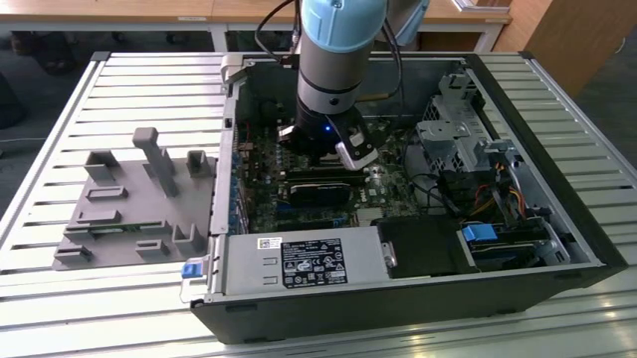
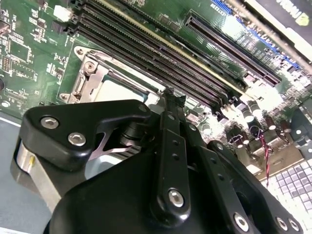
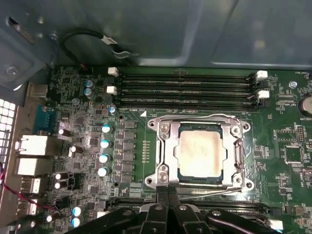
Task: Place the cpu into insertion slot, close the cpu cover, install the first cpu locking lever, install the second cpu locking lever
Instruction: 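Install the second cpu locking lever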
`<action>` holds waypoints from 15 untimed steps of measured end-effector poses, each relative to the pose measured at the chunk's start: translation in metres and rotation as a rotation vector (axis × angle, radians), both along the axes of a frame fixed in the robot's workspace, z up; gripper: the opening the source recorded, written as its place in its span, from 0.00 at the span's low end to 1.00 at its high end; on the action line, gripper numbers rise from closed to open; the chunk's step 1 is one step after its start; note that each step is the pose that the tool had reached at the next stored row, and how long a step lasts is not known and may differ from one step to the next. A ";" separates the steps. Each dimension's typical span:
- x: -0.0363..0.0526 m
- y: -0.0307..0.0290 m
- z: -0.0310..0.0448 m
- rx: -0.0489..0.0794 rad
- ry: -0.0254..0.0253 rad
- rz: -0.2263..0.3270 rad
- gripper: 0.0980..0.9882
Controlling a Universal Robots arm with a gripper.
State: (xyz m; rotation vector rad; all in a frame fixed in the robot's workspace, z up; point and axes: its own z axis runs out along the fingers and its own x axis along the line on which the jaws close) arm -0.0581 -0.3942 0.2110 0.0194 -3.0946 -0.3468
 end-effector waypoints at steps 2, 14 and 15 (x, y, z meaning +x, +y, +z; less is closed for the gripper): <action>0.0000 0.0000 -0.0023 0.006 0.0000 0.000 0.00; -0.0045 -0.0044 -0.0089 0.033 -0.0003 0.000 0.00; -0.0047 -0.0051 -0.0089 0.033 -0.0003 0.000 0.00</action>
